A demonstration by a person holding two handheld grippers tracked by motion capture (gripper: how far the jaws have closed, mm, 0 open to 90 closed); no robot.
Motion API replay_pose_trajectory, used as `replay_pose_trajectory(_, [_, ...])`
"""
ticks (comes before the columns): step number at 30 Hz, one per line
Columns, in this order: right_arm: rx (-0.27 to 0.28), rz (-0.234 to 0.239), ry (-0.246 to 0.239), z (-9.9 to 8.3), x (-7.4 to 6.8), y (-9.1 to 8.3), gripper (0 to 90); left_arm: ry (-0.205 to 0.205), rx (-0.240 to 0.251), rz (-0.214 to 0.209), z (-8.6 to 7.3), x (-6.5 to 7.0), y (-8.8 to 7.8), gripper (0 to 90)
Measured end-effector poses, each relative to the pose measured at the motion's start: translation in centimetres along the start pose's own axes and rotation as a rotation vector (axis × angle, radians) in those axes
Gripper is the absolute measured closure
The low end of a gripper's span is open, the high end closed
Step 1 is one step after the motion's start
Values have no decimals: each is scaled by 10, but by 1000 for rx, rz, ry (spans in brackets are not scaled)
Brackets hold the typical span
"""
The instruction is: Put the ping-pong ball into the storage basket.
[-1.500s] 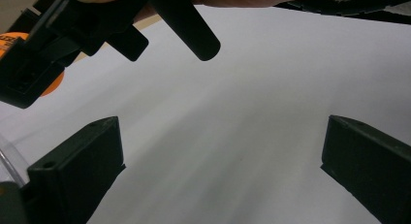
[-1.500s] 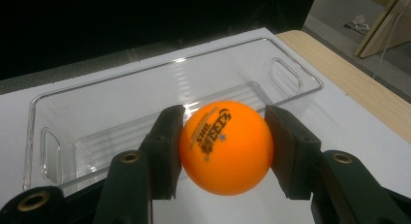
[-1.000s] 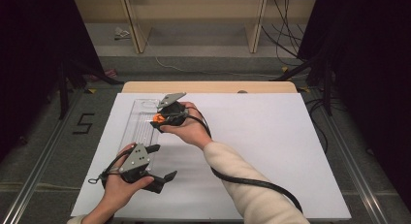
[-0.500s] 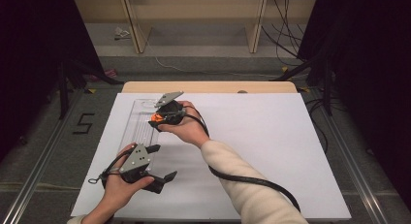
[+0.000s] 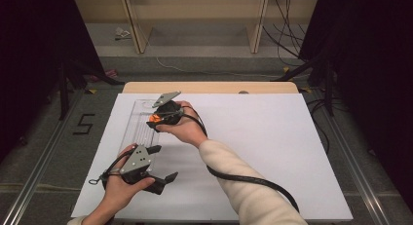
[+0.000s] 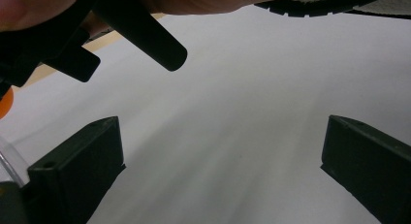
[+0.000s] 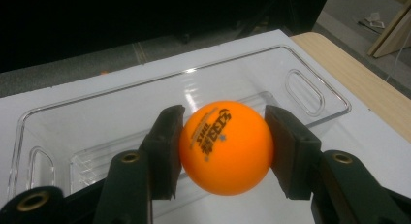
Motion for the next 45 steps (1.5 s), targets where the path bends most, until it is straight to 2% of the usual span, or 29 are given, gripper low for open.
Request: replay_pose_trajectory(45, [-30, 10, -4, 11, 1, 24, 513, 2, -1, -6, 0, 1, 0, 8])
Point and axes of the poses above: each handheld gripper's, and its own axes: y roughly forward along the jaws, z roughly out of its top, x roughly to its right, the point moved 2 cm from there along y, roughly forward along the jaws, and after that the axes turned 13 degrees about z, right-handed, at the moved point
